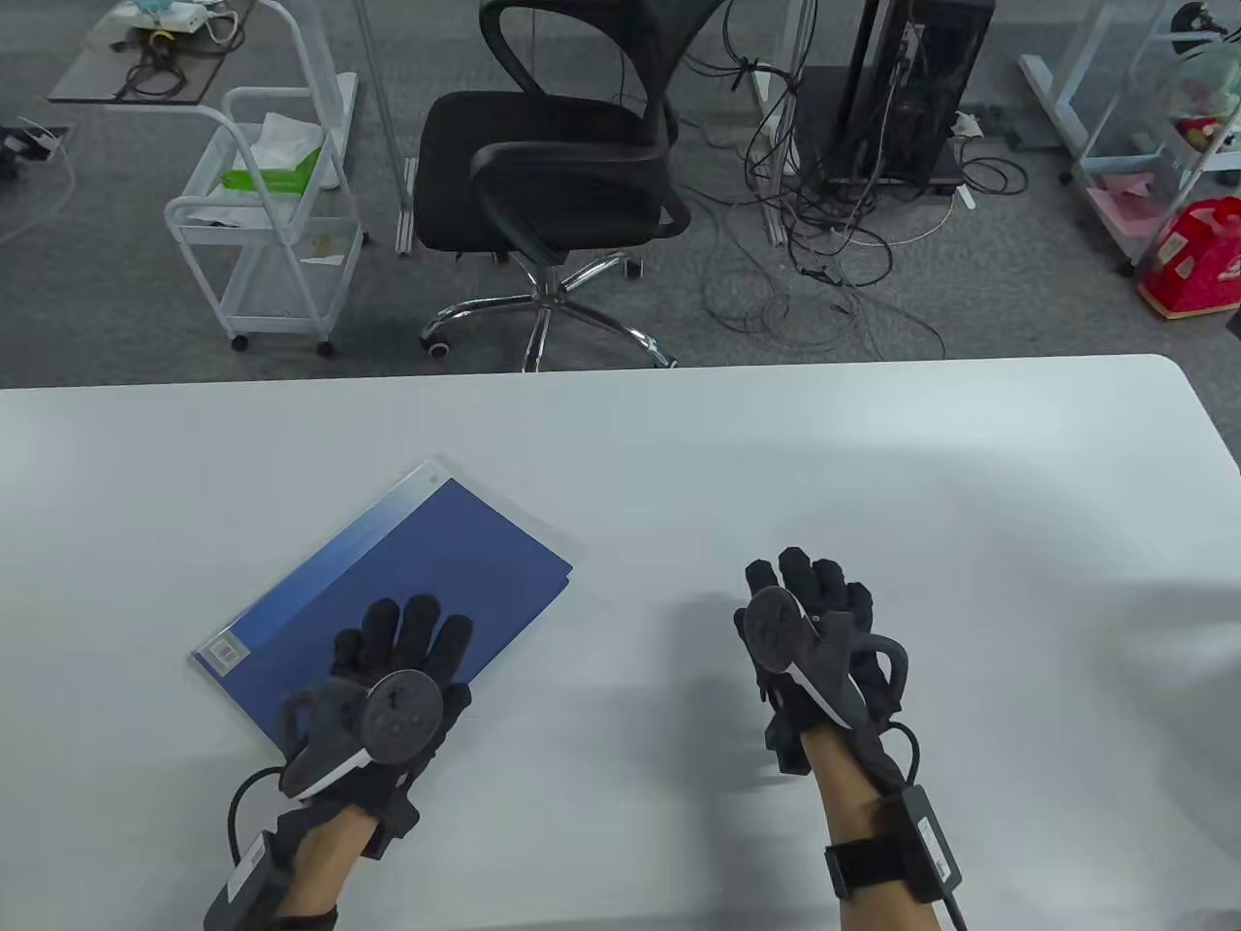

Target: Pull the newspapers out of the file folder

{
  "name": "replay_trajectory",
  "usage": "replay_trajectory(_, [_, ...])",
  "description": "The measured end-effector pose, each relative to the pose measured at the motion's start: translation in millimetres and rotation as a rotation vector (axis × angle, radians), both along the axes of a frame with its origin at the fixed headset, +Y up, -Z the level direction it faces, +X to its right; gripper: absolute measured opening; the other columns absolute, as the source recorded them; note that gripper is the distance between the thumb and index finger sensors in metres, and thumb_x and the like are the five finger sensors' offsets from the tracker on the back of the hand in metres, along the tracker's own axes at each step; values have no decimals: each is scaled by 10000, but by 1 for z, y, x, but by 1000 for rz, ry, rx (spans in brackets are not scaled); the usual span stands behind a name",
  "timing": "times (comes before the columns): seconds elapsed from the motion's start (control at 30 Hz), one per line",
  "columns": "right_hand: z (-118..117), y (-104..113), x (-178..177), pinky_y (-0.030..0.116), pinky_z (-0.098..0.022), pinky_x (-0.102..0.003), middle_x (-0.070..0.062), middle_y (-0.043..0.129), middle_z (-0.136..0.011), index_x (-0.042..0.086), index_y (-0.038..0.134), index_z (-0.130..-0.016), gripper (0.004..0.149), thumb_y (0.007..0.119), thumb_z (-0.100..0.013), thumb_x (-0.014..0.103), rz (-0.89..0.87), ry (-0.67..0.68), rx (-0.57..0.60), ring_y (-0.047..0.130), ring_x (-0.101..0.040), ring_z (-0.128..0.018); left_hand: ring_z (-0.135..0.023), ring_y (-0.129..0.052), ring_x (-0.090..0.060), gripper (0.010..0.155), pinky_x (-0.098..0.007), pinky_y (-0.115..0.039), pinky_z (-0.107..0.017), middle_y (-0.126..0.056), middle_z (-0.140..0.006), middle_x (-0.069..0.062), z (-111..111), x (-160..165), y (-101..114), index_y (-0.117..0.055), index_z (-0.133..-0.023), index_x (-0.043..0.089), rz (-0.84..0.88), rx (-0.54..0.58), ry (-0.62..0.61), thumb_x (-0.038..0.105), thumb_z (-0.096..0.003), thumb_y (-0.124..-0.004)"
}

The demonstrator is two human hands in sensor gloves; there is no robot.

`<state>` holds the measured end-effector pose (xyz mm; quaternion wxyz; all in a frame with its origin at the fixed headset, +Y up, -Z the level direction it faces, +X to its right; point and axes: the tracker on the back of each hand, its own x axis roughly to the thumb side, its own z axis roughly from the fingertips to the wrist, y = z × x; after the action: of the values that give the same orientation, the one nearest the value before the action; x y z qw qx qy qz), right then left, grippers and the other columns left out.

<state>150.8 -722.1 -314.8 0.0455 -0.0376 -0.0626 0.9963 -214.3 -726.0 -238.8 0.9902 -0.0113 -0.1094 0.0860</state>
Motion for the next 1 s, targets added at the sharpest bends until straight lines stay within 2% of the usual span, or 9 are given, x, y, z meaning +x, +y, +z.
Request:
replay_trajectory(0.1, [0,1,0,522,-736,-631,10,638,-1101,379,694,-943,577,720,-384,519,-4,-1,2,652,-361,-1044,-1080,-395,-562,656,-702,-383,-717,-400,-1227,-150,1,0,0,-594,-1125,265,11,-23,0,449,-503,-686])
replay_trajectory(0.27, [1,7,0,525,-734,-632,8,649,-1096,378,700,-940,574,719,-384,519,-23,2,20,661,-362,-1040,-1079,-400,-567,650,-704,-383,-717,-408,-1227,-152,3,-5,7,-615,-1121,255,46,11,28,444,-502,-686])
replay_trajectory(0.47, [3,14,2,534,-729,-633,0,664,-1088,371,710,-936,571,719,-384,518,-53,5,45,678,-363,-1031,-1091,-402,-559,649,-703,-378,-727,-415,-1233,-140,3,-13,27,-623,-1122,260,114,69,65,445,-503,-687])
replay_trajectory(0.6, [4,19,5,540,-725,-633,-6,671,-1084,367,715,-933,569,719,-384,517,-64,5,51,685,-363,-1026,-1101,-383,-551,654,-706,-356,-736,-412,-1239,-136,-13,-26,46,-624,-1125,259,173,72,128,445,-502,-693])
replay_trajectory(0.7, [6,23,5,545,-720,-635,-14,678,-1080,360,720,-932,569,719,-384,516,-92,13,65,693,-367,-1020,-1105,-376,-549,661,-708,-349,-738,-412,-1239,-136,-37,-41,53,-616,-1128,255,190,24,205,444,-500,-699])
replay_trajectory(0.8, [6,24,5,545,-720,-636,-16,682,-1077,358,716,-934,572,719,-385,516,-104,16,63,694,-368,-1019,-1108,-362,-545,679,-707,-343,-741,-394,-1242,-139,-60,-57,47,-588,-1136,256,174,-51,285,449,-497,-711])
replay_trajectory(0.83, [6,23,5,546,-719,-636,-17,683,-1078,358,719,-933,570,719,-385,516,-107,20,59,696,-368,-1018,-1109,-357,-544,686,-707,-341,-742,-388,-1243,-138,-74,-68,36,-577,-1138,256,167,-116,338,451,-495,-716])
replay_trajectory(0.87, [6,23,4,548,-716,-639,-20,685,-1076,358,719,-932,570,719,-385,517,-107,22,58,699,-368,-1016,-1108,-352,-543,694,-706,-340,-742,-378,-1242,-139,-79,-73,31,-564,-1140,257,160,-145,363,452,-493,-723])
replay_trajectory(1.0, [6,22,4,550,-716,-638,-24,689,-1075,353,719,-935,573,719,-386,516,-125,27,41,703,-370,-1014,-1105,-288,-534,766,-695,-310,-747,-308,-1237,-147,-101,-110,-16,-439,-1146,265,104,-356,530,463,-477,-755])
